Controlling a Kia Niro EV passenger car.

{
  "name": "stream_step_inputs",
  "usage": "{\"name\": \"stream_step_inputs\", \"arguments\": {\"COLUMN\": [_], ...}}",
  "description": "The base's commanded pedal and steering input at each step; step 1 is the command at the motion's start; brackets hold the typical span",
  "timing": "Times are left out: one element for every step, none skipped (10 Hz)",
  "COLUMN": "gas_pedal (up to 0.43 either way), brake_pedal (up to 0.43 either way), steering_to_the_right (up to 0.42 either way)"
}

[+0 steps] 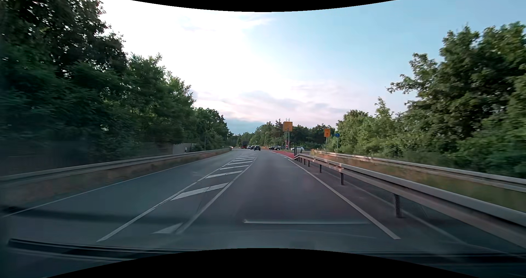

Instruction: Follow the waypoints while adhering to traffic rules and regulations

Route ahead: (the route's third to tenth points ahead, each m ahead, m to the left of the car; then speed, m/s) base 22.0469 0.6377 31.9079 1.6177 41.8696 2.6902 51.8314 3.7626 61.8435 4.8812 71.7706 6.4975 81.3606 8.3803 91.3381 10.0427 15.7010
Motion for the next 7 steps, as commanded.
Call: {"name": "stream_step_inputs", "arguments": {"gas_pedal": [0.087, 0.087, 0.087, 0.087, 0.087, 0.087, 0.087], "brake_pedal": [0.000, 0.000, 0.000, 0.000, 0.000, 0.000, 0.000], "steering_to_the_right": [-0.013, -0.013, -0.013, -0.013, -0.013, -0.013, -0.013]}}
